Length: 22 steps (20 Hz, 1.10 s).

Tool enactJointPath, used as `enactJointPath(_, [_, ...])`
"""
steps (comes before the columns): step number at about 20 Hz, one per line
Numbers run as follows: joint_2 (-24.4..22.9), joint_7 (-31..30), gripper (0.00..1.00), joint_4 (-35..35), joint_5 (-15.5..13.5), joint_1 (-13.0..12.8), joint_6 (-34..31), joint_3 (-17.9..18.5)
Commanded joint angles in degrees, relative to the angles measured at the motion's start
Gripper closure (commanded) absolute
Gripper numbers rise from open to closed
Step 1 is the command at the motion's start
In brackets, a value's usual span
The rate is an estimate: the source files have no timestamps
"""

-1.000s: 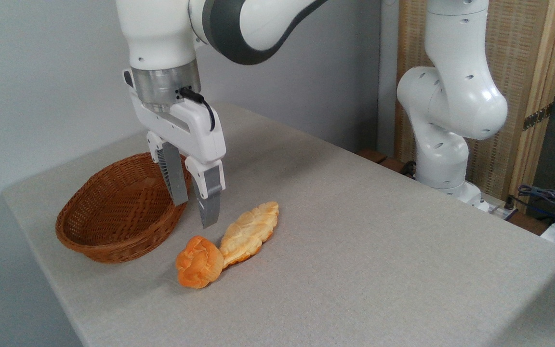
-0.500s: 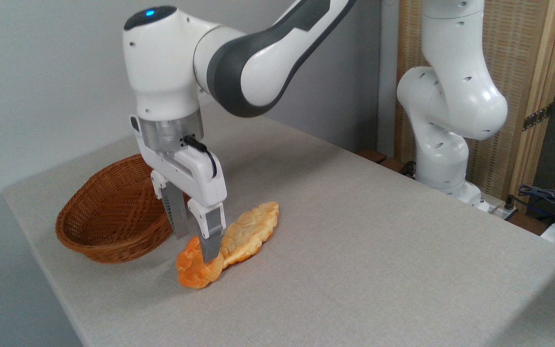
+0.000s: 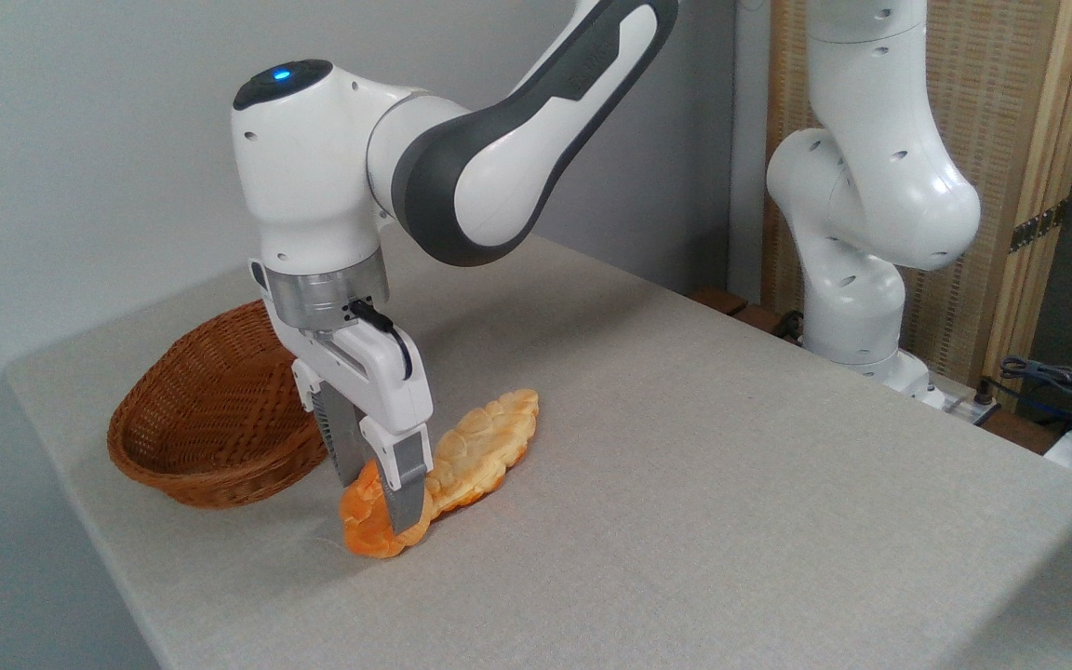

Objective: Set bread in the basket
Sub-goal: 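Lower the open gripper onto the orange bread roll, then close the gripper around the orange bread roll, then lift the orange roll and carry it over the wicker basket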

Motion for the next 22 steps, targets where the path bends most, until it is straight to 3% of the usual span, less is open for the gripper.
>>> enactJointPath(1, [-0.15,1.0,0.57,0.03,0.88,-0.3,0.76,0.24])
enactJointPath(13, [-1.38,0.3,0.55,2.57,0.36,-0.39,0.32,-0.11])
enactJointPath(16, [-1.38,-1.1,0.55,5.82,-0.08,-0.39,0.41,-2.83])
enactJointPath(22, [2.3,-12.35,0.55,12.24,-0.17,-0.39,1.11,-11.61])
